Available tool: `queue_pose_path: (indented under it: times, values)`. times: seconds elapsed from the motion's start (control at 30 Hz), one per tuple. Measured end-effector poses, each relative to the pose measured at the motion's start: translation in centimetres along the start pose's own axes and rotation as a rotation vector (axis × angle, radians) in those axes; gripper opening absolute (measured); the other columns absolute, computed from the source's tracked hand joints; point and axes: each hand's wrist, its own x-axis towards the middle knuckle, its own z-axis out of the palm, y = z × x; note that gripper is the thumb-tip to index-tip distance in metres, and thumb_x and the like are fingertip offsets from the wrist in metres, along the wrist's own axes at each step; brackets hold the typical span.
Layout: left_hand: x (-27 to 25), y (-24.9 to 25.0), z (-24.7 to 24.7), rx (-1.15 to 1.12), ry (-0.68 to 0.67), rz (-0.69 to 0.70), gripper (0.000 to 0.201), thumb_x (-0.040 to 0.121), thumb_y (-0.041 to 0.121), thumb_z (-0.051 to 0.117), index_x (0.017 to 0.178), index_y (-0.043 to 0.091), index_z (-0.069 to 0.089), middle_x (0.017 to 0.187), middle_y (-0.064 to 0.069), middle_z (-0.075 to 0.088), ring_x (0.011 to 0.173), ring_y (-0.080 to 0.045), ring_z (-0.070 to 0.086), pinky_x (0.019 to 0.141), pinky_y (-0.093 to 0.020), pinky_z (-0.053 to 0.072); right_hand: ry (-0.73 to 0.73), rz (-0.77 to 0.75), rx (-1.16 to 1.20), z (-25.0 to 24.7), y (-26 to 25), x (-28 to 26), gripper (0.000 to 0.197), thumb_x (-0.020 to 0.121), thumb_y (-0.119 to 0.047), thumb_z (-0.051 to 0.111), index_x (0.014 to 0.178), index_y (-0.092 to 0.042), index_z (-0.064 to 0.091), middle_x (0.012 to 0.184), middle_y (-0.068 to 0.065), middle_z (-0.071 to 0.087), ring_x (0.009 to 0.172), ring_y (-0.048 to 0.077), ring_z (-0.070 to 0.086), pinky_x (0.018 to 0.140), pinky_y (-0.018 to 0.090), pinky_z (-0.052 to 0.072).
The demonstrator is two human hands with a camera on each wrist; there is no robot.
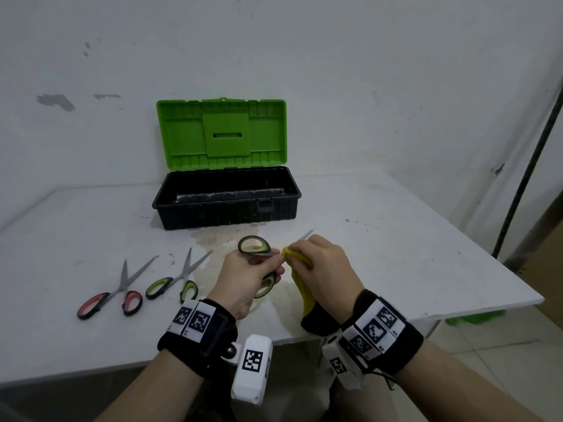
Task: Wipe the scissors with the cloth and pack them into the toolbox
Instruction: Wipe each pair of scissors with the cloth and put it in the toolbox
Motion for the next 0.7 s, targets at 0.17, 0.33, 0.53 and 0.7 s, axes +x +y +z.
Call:
queue_pose_path:
  times: [0.17,0.33,0.53,0.7]
  values:
    - [-0.2,0.2,-0.3,-0.006,0.004,-0.001,0.004,0.087,-0.004,0.071,0.09,-0.001,0.07,0.068,-0.01,0.069,0.06,-0.016,0.066,0.061,-0.027,0.058,0.058,0.156,0.008,-1.2,2.1,1.6,0.015,0.091,-0.027,0.064,0.099,-0.018,0.073,0.089,0.002,0.064,0.081,0.021,0.059,0.072,0.028,0.047]
    - [0.0,0.2,-0.7,-0.027,0.006,-0.046,0.003,0.09,0.001,0.069,0.091,0.004,0.07,0.072,-0.009,0.069,0.064,-0.015,0.066,0.063,-0.029,0.057,0.138,0.224,-0.009,-3.6,3.5,2.6,0.014,0.09,-0.028,0.064,0.095,-0.018,0.073,0.087,0.0,0.067,0.08,0.016,0.058,0.076,0.028,0.047]
    - [0.0,-0.1,0.2,-0.053,-0.049,-0.048,0.002,0.091,0.001,0.067,0.091,0.002,0.068,0.069,-0.009,0.067,0.062,-0.015,0.063,0.062,-0.028,0.057,-0.016,0.047,0.008,-1.7,-0.6,0.4,0.013,0.09,-0.024,0.064,0.098,-0.018,0.072,0.091,-0.001,0.064,0.08,0.016,0.058,0.074,0.026,0.047]
    - [-0.2,0.0,0.2,-0.038,-0.059,-0.021,0.005,0.09,-0.003,0.066,0.088,0.001,0.067,0.072,-0.013,0.066,0.059,-0.017,0.061,0.058,-0.029,0.055,-0.013,0.121,0.01,-0.9,0.4,1.0,0.015,0.09,-0.026,0.062,0.098,-0.018,0.072,0.09,0.001,0.064,0.082,0.019,0.058,0.073,0.028,0.046]
